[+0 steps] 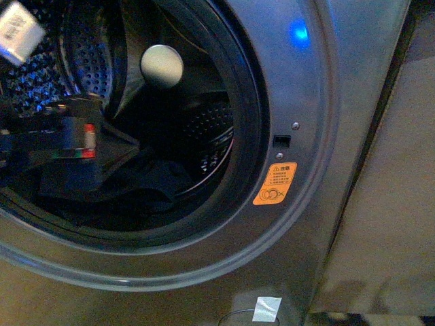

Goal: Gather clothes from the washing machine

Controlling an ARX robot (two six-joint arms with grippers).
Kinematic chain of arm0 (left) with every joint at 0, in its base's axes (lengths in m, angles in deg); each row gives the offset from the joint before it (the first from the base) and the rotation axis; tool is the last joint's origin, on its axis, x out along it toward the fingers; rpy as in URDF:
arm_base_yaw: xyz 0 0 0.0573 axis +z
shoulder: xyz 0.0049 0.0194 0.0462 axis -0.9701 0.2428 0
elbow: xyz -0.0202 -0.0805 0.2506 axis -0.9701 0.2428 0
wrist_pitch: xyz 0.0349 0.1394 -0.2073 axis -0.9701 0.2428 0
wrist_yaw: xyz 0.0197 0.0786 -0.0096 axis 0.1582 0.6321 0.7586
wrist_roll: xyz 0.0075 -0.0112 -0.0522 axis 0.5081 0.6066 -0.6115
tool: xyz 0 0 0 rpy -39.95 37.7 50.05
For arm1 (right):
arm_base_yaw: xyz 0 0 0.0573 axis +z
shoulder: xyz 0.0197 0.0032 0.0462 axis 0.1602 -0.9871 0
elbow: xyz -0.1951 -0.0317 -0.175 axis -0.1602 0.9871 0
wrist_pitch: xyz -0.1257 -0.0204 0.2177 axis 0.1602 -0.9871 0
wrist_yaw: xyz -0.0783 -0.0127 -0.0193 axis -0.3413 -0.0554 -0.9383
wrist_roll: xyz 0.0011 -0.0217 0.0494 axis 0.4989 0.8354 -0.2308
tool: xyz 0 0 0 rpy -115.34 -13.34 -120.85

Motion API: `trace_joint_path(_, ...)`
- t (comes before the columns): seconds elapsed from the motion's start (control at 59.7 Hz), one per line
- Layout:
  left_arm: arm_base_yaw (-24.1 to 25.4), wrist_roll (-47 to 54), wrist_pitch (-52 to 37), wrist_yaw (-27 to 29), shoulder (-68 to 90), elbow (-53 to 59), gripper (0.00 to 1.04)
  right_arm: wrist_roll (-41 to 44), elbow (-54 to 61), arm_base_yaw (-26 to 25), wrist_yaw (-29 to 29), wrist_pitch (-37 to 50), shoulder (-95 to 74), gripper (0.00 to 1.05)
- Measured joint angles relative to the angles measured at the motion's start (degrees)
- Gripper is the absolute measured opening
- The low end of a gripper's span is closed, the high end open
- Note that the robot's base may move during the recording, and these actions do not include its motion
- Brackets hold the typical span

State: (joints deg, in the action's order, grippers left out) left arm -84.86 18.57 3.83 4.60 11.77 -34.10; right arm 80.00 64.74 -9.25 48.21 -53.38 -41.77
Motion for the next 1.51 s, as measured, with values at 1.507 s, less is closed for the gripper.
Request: trace_joint_path(1.507,0.59,17.20,21.88,19.06,52.85,-53.62,0.98,0.00,0.00,0.00,0.00,0.00,0.00,0.97)
